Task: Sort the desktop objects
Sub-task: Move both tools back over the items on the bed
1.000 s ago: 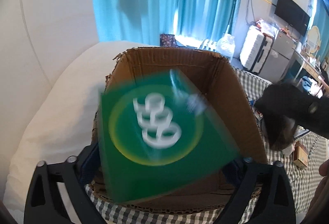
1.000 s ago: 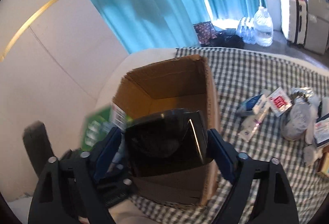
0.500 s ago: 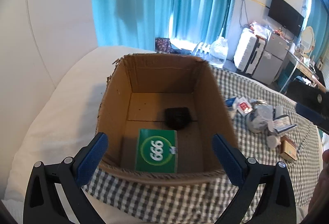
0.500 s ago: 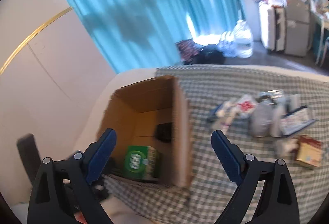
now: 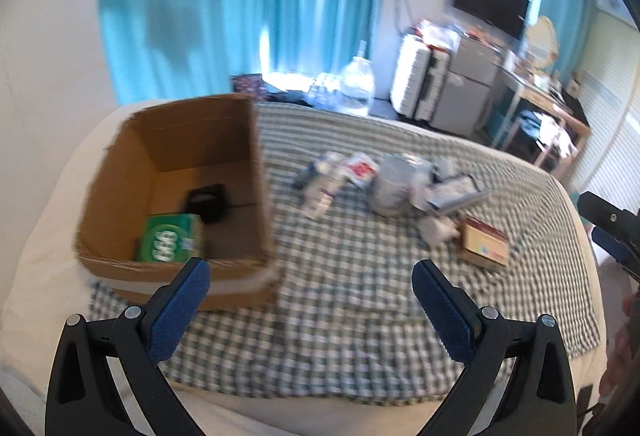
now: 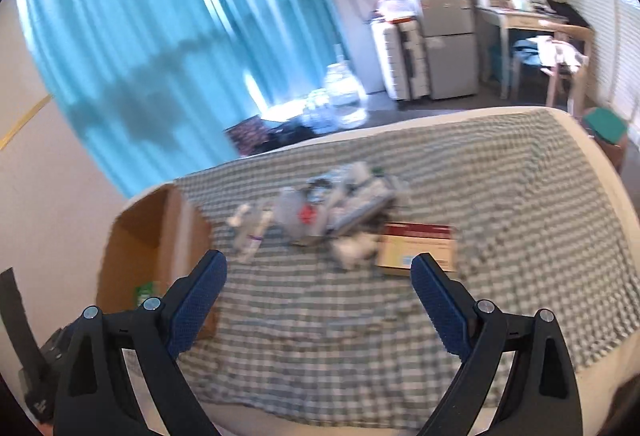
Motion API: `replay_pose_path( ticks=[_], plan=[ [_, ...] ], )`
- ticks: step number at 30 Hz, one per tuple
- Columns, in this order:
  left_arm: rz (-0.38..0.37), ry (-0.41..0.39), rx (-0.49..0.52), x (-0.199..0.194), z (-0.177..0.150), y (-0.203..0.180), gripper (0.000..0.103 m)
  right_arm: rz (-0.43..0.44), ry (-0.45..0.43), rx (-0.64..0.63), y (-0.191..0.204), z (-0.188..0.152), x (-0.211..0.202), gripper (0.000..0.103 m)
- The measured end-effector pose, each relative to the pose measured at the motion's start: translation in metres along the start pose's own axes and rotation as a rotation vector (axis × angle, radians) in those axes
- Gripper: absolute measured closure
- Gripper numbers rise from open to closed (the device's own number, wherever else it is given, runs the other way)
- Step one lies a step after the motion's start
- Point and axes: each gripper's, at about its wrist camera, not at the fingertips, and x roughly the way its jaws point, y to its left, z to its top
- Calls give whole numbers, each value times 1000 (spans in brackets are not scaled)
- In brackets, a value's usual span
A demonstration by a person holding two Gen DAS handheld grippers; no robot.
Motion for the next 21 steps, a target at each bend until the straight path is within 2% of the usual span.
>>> replay_pose_path(
  ticks=[3,7,10,15,21],
  plan=[
    [-25,18,43,9,-8,-33,0,-80,2,-1,-31,-2,-1,9],
    [-43,31,105,24,-14,-69,0,-123,11,-1,-64,-13,4,9],
    [-36,47,115,42,-15,-83,0,-110,32,29,-80,-18,20,9],
    [-21,64,61,80,-3,-90,0,-66,75,94,-98,-21,57,9],
    [8,67,27,134,19,-86,0,-57,116,76,-95,-11,104,9]
  ],
)
